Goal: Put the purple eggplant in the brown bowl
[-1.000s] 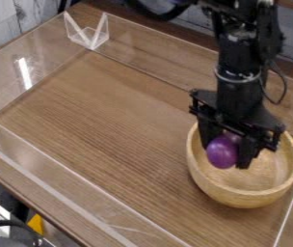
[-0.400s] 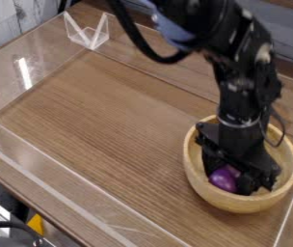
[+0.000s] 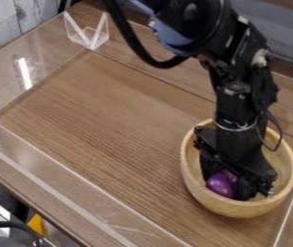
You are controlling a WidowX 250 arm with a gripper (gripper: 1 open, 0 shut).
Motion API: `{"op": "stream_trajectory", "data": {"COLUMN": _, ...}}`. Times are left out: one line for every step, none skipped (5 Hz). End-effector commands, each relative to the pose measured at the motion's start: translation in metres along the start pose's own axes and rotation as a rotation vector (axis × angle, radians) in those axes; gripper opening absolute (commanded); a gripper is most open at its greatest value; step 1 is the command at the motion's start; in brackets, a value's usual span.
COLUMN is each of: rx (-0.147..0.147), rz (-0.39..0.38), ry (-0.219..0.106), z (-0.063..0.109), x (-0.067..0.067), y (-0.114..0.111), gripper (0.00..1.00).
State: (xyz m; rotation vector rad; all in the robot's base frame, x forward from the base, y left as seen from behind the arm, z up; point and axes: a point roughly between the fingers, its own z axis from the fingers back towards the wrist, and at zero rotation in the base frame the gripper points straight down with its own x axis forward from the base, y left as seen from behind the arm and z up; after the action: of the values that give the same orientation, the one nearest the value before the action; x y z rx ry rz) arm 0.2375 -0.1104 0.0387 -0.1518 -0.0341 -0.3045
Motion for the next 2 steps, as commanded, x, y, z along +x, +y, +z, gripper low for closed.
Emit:
{"op": "stream_trajectory", "data": {"rx": 0.002, "rz": 0.09, "ry": -0.072, "z": 0.022, "x": 0.0082, "y": -0.0077, "gripper": 0.0}}
{"op": "stream_trajectory", "data": {"rx": 0.003, "rz": 0.184, "ry": -0.087, "z": 0.0309, "x": 0.0092, "y": -0.0152, "gripper": 0.0}}
